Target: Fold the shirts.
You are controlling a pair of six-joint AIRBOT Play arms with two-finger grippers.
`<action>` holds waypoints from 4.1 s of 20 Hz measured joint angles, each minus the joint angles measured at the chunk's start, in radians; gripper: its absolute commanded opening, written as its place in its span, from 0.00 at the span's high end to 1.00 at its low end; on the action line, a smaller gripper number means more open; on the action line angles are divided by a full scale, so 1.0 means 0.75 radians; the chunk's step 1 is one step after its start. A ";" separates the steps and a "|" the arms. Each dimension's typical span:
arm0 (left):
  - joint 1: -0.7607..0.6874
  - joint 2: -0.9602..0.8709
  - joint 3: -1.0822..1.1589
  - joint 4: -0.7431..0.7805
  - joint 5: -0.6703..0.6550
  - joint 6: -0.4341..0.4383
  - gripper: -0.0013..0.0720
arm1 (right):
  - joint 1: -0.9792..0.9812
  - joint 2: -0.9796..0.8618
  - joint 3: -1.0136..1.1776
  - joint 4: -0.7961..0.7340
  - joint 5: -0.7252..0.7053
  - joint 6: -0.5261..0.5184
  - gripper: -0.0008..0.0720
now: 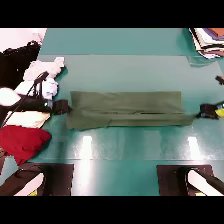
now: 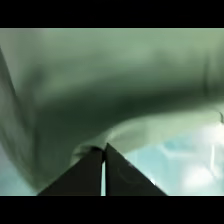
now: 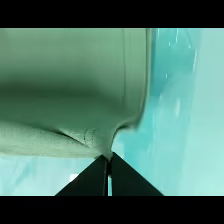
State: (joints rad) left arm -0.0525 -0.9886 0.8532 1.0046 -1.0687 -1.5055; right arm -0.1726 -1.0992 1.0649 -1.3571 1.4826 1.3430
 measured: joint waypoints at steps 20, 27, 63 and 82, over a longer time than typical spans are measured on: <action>-0.106 -0.490 0.478 0.010 0.129 0.024 0.95 | -0.263 -0.658 0.231 0.407 -0.078 -0.176 0.23; -0.319 -0.592 0.484 -0.026 0.230 0.020 0.95 | -0.211 -0.778 0.153 0.610 -0.119 -0.297 0.90; -0.190 -0.586 0.938 0.193 0.075 0.024 0.95 | 1.164 -0.648 0.884 0.983 -0.474 -0.138 0.77; 0.109 -0.289 0.934 0.319 -0.123 0.029 0.95 | 0.807 -0.756 0.445 0.695 -0.362 -0.037 0.15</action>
State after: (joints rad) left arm 0.0296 -1.2057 1.5536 1.2442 -1.1606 -1.4837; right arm 0.4328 -1.6665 1.3983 -0.8360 1.2114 1.3155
